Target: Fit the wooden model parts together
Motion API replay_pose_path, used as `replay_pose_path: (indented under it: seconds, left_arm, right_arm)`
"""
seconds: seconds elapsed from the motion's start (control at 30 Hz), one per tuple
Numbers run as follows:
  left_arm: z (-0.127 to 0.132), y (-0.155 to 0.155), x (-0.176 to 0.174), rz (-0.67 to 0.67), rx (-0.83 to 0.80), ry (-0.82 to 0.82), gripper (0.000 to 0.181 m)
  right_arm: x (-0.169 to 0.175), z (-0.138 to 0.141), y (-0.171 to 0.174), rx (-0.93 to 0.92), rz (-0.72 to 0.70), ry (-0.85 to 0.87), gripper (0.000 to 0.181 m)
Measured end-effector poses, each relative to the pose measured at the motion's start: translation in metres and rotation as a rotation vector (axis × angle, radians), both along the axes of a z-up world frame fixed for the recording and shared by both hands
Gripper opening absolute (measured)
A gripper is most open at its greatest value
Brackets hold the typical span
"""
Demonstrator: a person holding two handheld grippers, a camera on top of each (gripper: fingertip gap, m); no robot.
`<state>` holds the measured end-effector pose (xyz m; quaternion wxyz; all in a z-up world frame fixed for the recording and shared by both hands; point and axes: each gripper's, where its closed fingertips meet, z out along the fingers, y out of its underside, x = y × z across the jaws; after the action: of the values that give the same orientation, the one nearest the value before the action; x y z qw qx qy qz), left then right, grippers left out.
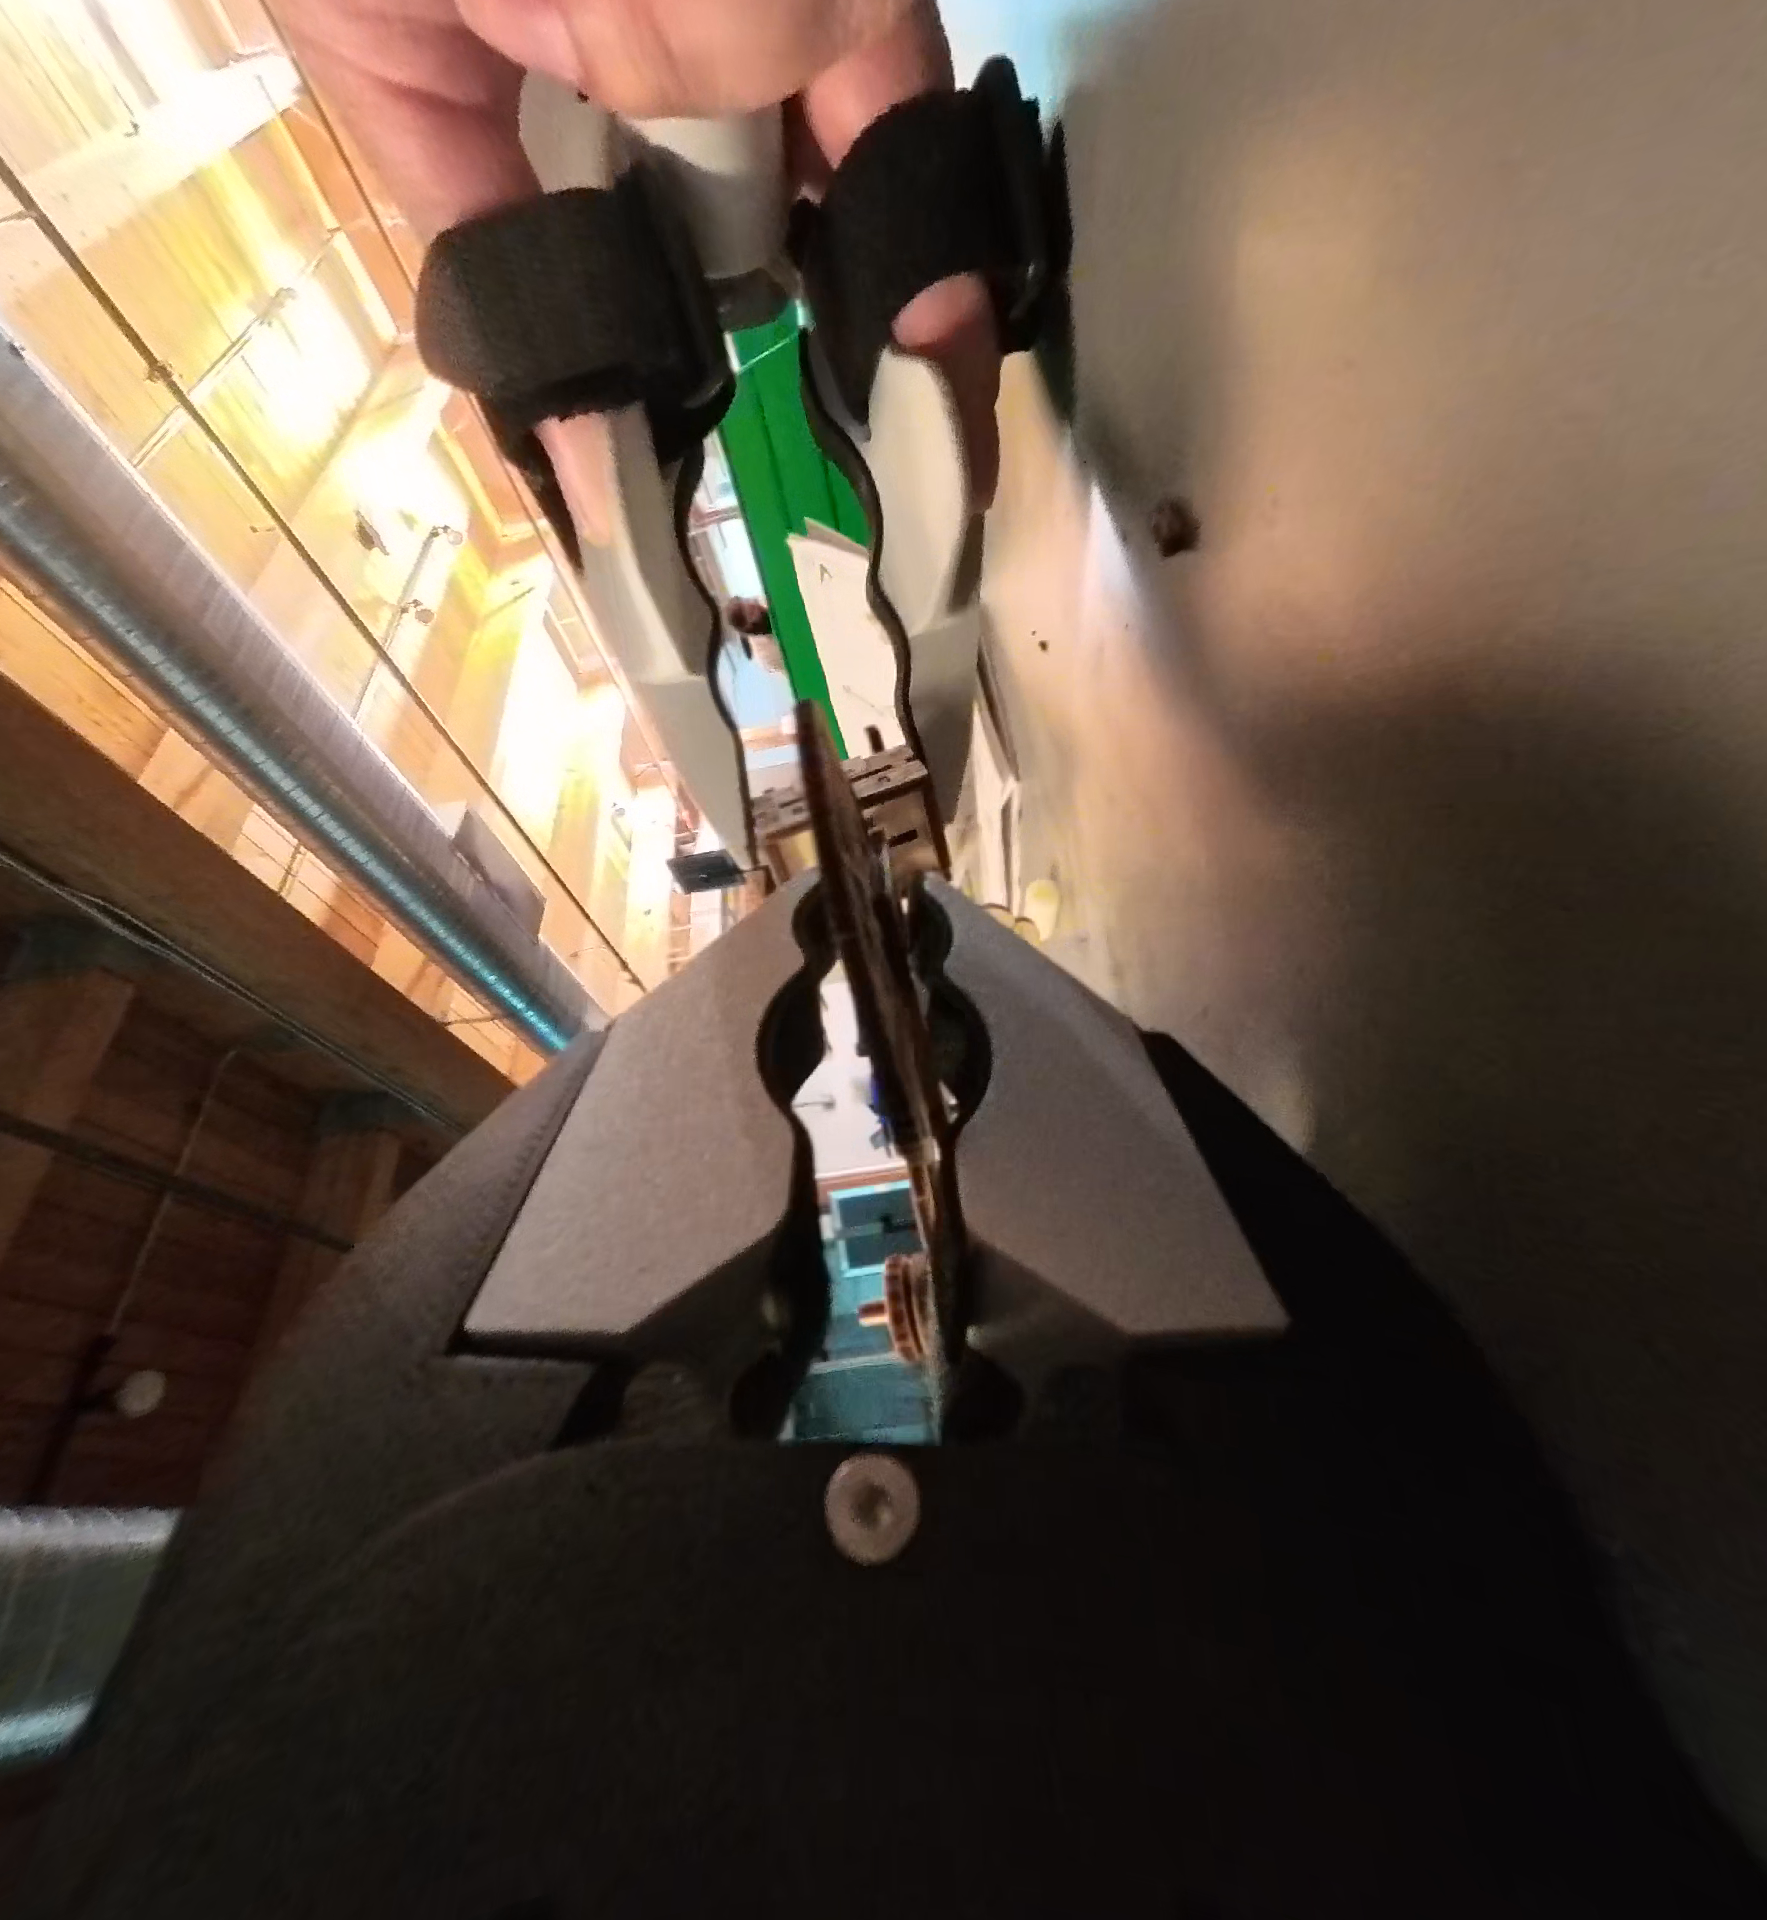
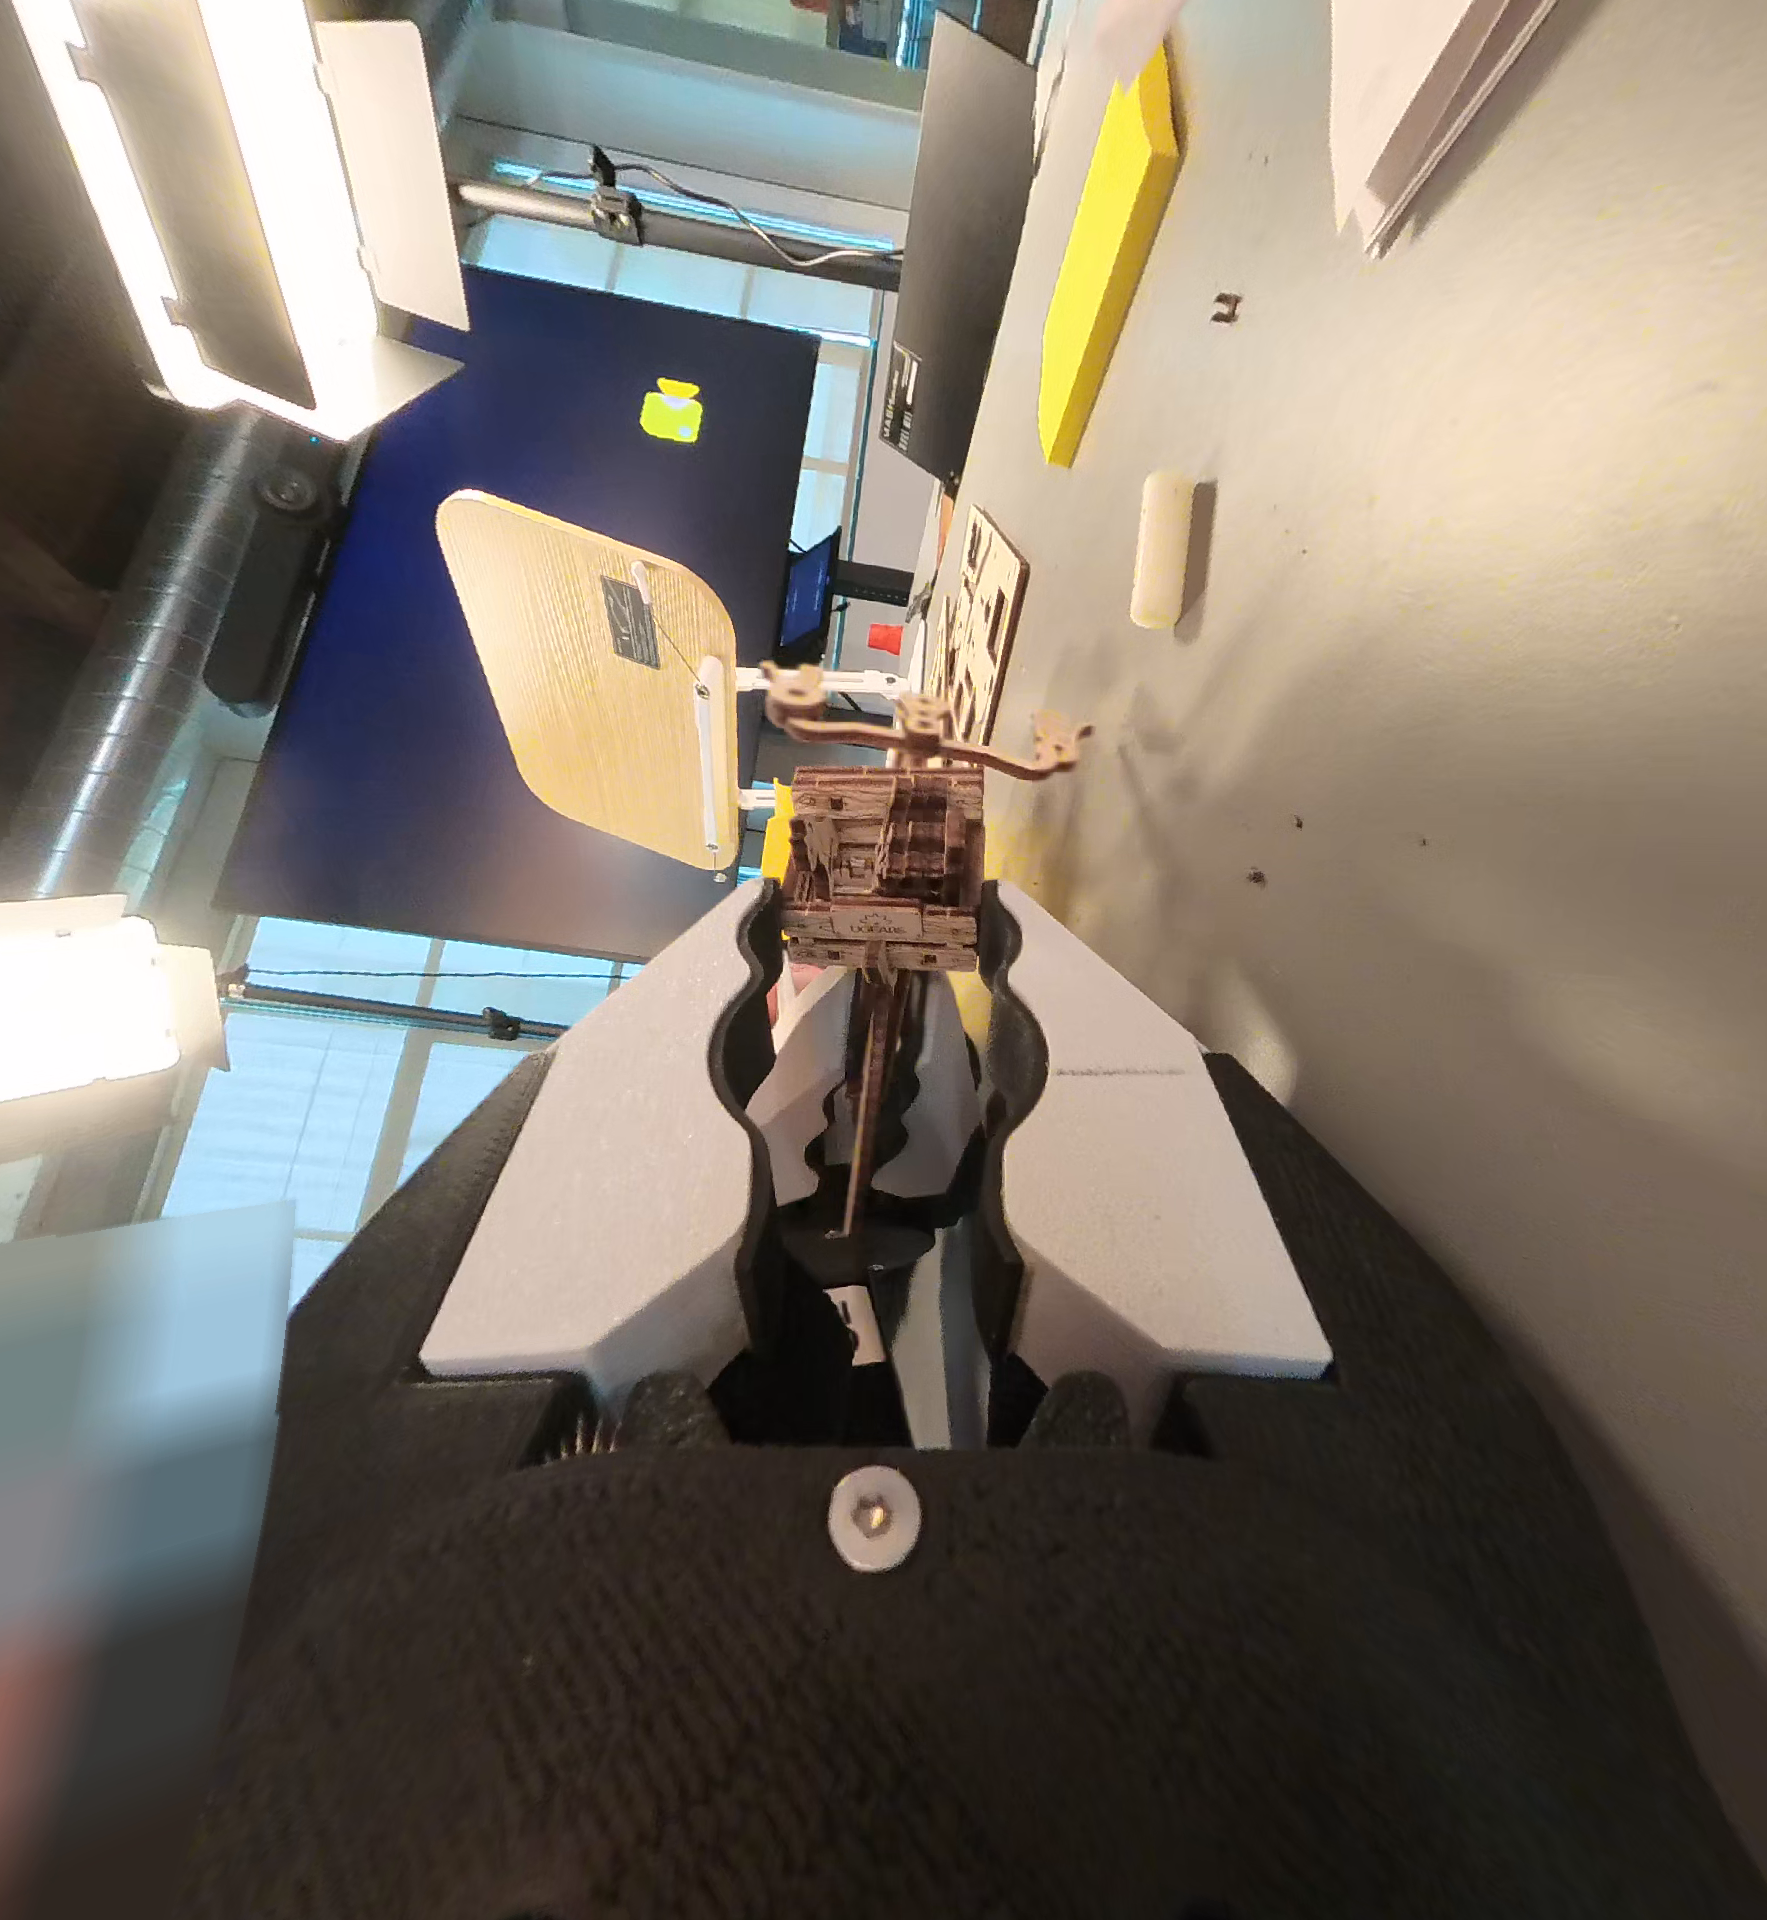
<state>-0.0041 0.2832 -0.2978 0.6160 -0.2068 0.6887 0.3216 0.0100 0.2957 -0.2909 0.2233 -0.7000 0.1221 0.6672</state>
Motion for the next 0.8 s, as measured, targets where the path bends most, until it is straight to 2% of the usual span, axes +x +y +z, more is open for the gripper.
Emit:
replay_pose_path:
  seconds: [0.2, 0.8]
  left_arm:
    - [-0.002, 0.007, -0.003, -0.022, 0.039, 0.011, 0.008]
    - [-0.004, 0.017, -0.006, -0.009, -0.076, -0.051, 0.007]
  right_arm:
    - [-0.002, 0.0, 0.0, -0.009, 0.01, 0.009, 0.036]
    - [-0.003, 0.003, 0.0, 0.032, -0.032, 0.013, 0.036]
